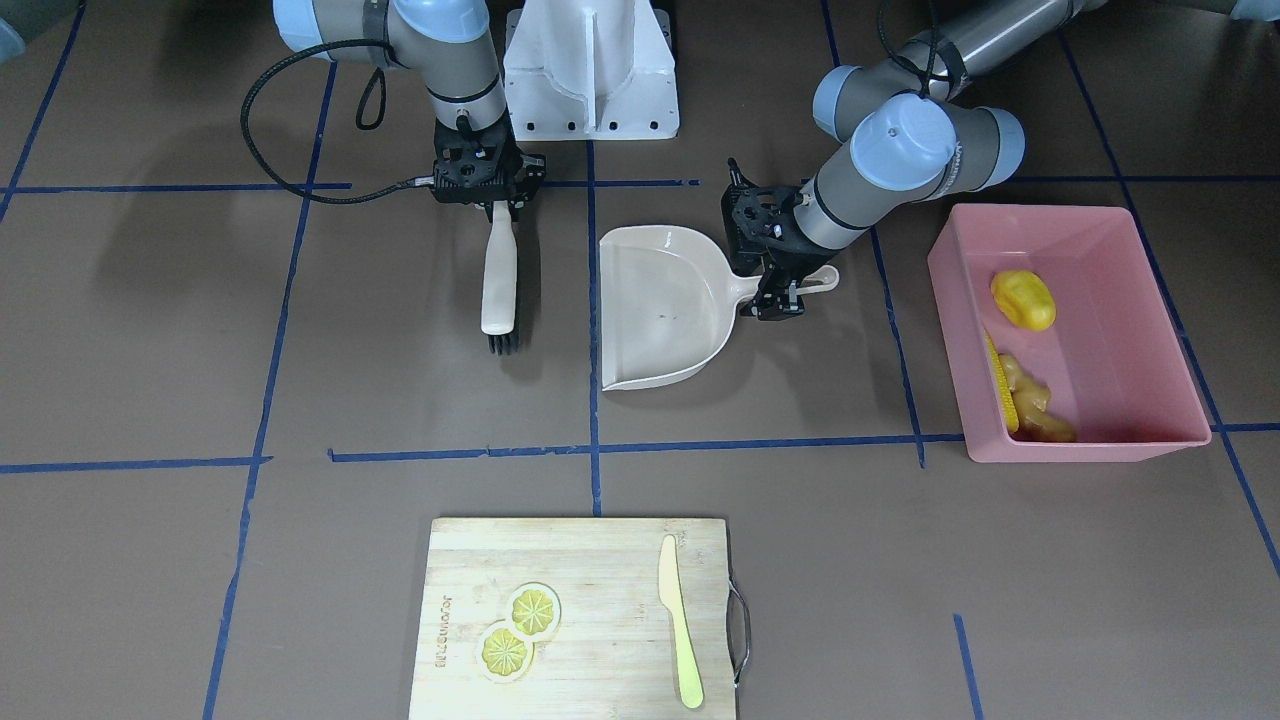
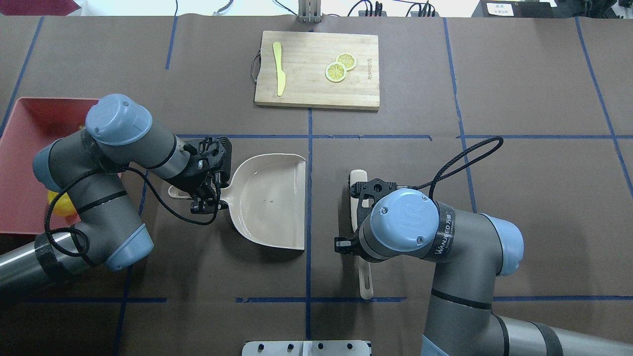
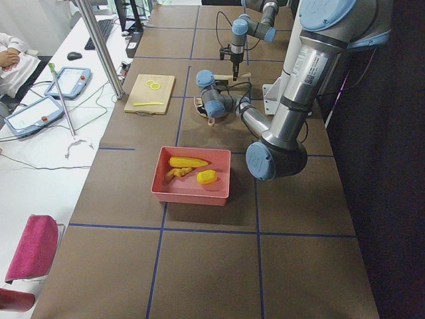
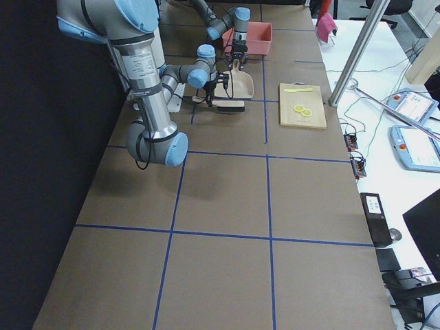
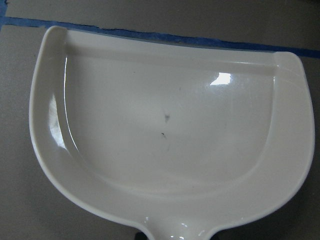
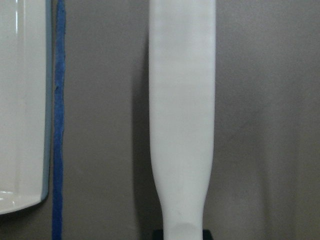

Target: Sweep and dump trash into bin

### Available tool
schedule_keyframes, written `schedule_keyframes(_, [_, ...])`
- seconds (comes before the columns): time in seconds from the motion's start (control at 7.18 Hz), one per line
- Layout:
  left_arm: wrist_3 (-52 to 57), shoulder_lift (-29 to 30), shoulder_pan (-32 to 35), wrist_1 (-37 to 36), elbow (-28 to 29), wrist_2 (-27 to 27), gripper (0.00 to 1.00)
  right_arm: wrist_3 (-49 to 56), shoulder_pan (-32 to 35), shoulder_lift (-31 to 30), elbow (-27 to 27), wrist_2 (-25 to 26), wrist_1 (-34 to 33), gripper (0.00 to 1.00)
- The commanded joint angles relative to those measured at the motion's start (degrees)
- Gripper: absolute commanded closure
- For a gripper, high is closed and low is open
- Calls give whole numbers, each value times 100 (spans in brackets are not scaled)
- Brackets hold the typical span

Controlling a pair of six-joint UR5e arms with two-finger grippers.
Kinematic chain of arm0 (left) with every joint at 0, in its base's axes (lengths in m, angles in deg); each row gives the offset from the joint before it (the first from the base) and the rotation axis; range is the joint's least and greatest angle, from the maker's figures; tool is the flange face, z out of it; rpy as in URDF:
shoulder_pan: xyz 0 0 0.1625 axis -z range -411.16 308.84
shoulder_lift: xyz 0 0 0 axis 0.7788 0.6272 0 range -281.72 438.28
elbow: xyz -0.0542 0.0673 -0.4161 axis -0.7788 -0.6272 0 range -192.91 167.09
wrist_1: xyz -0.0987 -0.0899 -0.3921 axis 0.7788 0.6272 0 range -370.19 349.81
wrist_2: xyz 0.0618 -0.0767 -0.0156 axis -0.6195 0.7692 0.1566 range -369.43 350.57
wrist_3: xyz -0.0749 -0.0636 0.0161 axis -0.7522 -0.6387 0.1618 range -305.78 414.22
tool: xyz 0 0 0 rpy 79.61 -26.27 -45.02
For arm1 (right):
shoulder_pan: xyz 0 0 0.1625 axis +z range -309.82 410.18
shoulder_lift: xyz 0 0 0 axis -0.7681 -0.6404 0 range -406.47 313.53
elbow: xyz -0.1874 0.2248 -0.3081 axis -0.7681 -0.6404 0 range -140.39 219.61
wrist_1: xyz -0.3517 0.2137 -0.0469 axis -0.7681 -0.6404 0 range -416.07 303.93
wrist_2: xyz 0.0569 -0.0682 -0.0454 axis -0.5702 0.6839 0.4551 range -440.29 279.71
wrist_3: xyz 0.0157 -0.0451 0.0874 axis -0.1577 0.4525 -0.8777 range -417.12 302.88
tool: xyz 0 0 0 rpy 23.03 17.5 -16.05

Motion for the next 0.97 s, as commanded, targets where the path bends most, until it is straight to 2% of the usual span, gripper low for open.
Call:
schedule_keyframes(0.0, [-49, -40, 18, -87, -326, -218, 0, 7, -1, 9, -2, 0, 0, 100])
schedule_keyframes(0.28, [-311, -85, 149, -158, -678, -202, 0, 7, 8, -9, -2, 0, 0, 100])
schedule_keyframes(0.42, [-765, -85, 210, -445, -941, -263, 0, 7, 8, -9, -2, -9, 0, 100])
schedule_keyframes(0.7, [-901, -128, 910, -1340, -1329, -237, 0, 15, 26, -35, -2, -9, 0, 100])
schedule_keyframes(0.84, [-910, -155, 1297, -1736, -1339, -254, 1, 15, 34, -44, -11, 0, 0, 100])
